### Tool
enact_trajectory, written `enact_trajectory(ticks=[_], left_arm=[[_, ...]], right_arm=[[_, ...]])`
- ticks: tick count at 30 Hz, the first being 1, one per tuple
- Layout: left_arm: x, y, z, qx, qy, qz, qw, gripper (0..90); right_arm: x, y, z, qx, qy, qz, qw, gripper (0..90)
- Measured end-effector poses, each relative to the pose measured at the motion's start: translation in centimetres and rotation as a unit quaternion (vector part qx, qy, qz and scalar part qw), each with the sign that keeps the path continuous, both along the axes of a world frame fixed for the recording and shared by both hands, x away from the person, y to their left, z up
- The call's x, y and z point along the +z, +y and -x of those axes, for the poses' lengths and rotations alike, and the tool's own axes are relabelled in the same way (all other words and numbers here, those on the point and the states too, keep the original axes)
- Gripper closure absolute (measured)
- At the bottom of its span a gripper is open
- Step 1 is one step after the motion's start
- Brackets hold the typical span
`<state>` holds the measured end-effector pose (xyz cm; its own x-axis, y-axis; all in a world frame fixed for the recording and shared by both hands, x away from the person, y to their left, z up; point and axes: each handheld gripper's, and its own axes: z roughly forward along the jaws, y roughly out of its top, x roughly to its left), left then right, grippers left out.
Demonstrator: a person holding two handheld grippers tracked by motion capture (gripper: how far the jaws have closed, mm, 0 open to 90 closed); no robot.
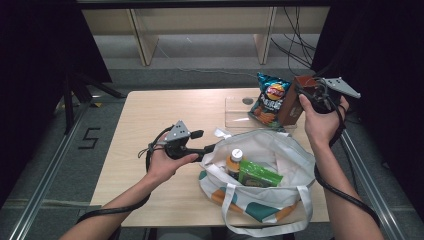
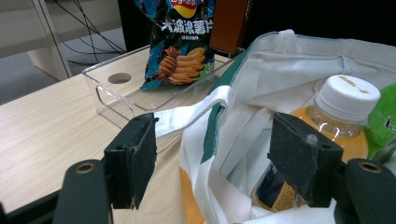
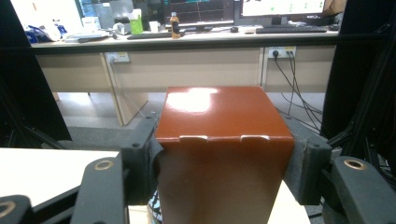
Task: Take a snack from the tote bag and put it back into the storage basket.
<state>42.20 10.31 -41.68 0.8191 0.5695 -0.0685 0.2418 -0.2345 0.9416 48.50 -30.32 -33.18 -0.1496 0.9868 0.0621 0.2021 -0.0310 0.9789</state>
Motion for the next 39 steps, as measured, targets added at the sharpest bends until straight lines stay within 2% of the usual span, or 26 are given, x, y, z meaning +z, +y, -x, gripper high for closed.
enact_trajectory(ticks=[2, 6, 14, 16, 19, 23, 33, 34, 36, 38, 39], left_arm=[[0.0, 0.0, 0.0, -0.001, 0.0, 0.0, 1.0, 31.4], [0.0, 0.0, 0.0, 0.0, -0.001, 0.001, 1.0, 31.4], [-0.1, -0.1, 0.0, -0.005, -0.001, 0.0, 1.0, 31.4], [0.0, 0.0, 0.0, -0.002, -0.001, -0.001, 1.0, 31.4], [0.0, 0.0, 0.0, 0.0, -0.001, 0.001, 1.0, 31.4], [0.0, 0.0, 0.0, -0.001, -0.001, 0.0, 1.0, 31.4], [0.0, 0.0, 0.0, -0.001, -0.001, 0.0, 1.0, 31.4], [0.0, 0.0, 0.0, -0.001, -0.001, 0.001, 1.0, 31.4], [0.0, 0.0, 0.0, -0.001, -0.002, 0.0, 1.0, 31.4], [0.0, 0.1, 0.0, -0.001, -0.002, 0.0, 1.0, 31.4], [0.0, 0.1, 0.0, 0.0, -0.002, 0.0, 1.0, 31.4]], right_arm=[[0.0, 0.2, 0.0, -0.004, 0.003, -0.009, 0.9999, 39.6], [-0.2, 0.2, -0.2, -0.004, -0.001, 0.0, 1.0, 39.6], [-0.7, 0.5, -0.4, -0.011, 0.009, -0.005, 0.9999, 39.6], [-0.8, 0.5, -0.5, -0.009, 0.002, 0.002, 1.0, 39.6], [-0.7, 0.5, -0.5, -0.01, 0.006, 0.002, 0.9999, 39.6], [-0.8, 0.7, -0.6, -0.018, 0.004, -0.005, 0.9998, 39.6], [-1.0, 0.8, -0.9, -0.03, -0.002, -0.003, 0.9995, 39.7], [-1.1, 0.7, -0.9, -0.029, -0.004, 0.006, 0.9996, 39.6], [-1.2, 0.8, -1.0, -0.031, -0.005, 0.009, 0.9995, 39.6], [-1.2, 1.0, -0.9, -0.034, 0.001, 0.001, 0.9994, 39.6], [-1.3, 0.9, -1.0, -0.033, -0.001, 0.01, 0.9994, 39.6]])
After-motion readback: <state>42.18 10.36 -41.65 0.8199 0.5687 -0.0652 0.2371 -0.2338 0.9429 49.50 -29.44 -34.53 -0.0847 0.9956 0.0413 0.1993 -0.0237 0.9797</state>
